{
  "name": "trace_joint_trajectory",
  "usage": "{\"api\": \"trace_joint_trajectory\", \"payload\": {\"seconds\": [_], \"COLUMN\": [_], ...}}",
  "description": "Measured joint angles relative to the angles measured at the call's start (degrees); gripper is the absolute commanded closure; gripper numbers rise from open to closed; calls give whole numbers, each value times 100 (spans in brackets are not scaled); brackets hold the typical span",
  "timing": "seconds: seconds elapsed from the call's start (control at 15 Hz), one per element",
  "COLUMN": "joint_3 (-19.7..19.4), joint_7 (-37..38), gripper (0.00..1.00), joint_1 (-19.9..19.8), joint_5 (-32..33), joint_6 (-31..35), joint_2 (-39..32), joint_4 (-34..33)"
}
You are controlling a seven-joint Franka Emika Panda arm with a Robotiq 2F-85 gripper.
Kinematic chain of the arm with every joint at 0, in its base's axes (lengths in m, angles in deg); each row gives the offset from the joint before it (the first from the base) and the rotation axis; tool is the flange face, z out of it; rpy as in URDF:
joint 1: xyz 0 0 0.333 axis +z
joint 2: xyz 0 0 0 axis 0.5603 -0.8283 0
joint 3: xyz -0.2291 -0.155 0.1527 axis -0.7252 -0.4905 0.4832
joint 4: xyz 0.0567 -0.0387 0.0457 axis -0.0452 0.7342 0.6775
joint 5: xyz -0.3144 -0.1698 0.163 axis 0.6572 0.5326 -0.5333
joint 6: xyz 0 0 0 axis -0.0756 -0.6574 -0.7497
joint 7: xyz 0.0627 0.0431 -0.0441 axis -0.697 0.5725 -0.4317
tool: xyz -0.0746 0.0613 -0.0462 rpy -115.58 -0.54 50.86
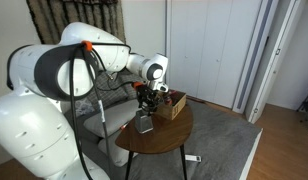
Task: Set the penholder upright on the table
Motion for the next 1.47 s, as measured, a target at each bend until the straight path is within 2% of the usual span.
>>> {"api": "trace_joint_trajectory", "payload": {"seconds": [1.07,1.13,1.2,1.4,1.47], "joint_3": [-242,-252,-265,-325,-351], "joint_7": [214,218,220,222,226], "gripper": [1,8,25,44,45], "joint_1": [-127,-130,-134,-172,-194], "joint_5": [-77,-94,-129,-341,-413], "joint_6": [-1359,-1408,-1451,-1588,-1633], "joint_2": [-1242,-1305,-1358,-1477,-1488], "joint_4": [-1154,-1202,-1240,-1348,-1371]}}
